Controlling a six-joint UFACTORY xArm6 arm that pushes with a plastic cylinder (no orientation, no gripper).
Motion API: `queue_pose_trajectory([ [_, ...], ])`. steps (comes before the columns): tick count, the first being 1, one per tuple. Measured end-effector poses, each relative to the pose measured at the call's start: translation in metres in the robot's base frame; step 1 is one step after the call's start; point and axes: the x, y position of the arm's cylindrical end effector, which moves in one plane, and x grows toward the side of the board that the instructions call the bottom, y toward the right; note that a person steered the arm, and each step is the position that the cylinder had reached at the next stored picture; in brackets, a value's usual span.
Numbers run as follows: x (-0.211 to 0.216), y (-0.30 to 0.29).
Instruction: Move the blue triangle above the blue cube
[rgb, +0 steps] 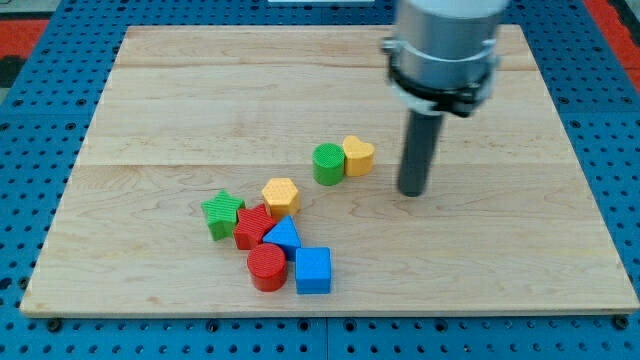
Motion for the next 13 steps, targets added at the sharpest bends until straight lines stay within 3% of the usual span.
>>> queue_pose_trajectory([
  [1,-0.050,-0.035],
  [3,-0.098,-0.118],
  [4,-0.089,-0.217],
  [5,0.005,-0.280],
  [6,0.125,-0.250],
  [7,0.139,-0.235],
  [9,0.133,-0.136],
  [10,0.086,-0.179],
  [11,0.038,-0.184],
  [12,0.005,-0.175],
  [13,0.008,-0.099],
])
